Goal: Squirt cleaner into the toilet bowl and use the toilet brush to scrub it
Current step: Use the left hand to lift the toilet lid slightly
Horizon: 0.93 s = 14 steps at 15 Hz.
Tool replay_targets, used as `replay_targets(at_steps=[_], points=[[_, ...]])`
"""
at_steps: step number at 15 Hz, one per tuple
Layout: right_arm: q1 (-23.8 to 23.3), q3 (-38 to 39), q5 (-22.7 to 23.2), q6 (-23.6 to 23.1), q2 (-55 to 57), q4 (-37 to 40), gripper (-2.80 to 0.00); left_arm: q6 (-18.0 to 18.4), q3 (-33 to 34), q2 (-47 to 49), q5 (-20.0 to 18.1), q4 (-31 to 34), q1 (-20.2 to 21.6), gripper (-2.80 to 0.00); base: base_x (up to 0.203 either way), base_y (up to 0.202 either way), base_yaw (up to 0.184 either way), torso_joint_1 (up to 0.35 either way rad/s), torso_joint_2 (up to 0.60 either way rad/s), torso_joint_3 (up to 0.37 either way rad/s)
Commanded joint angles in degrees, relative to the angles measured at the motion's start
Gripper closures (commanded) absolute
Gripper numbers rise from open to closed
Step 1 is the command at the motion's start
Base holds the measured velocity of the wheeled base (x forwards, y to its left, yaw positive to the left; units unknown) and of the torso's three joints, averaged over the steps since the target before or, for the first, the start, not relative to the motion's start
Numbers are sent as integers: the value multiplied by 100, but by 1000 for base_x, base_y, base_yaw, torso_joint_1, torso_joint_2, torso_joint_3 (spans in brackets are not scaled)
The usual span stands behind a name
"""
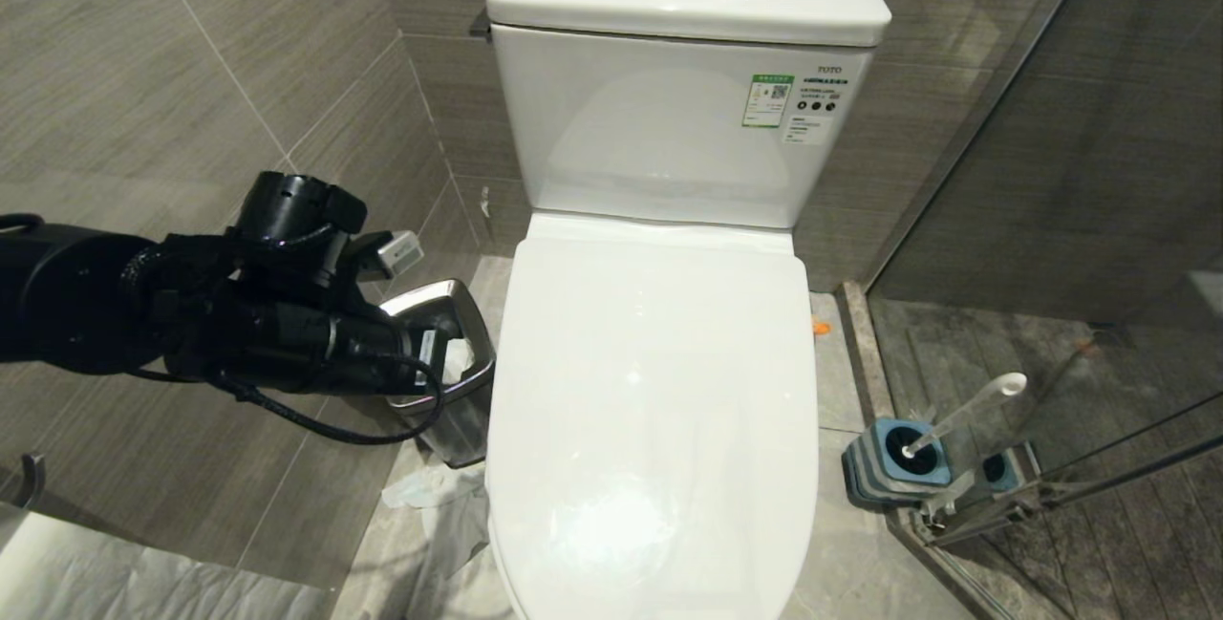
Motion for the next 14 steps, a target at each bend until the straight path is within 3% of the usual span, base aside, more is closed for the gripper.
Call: replay_targets(at_steps=[1, 6, 14], points=[[0, 0, 3, -2, 5, 2, 0, -14, -4, 113, -88, 20, -17, 0, 0, 0, 0, 0, 0, 0], [7, 0, 3, -2, 5, 2, 0, 53, 92, 186, -388, 75, 215, 0, 0, 0, 0, 0, 0, 0], [2, 0, 3, -2, 5, 2, 0, 75, 103, 263, -433, 23, 567, 0, 0, 0, 0, 0, 0, 0]])
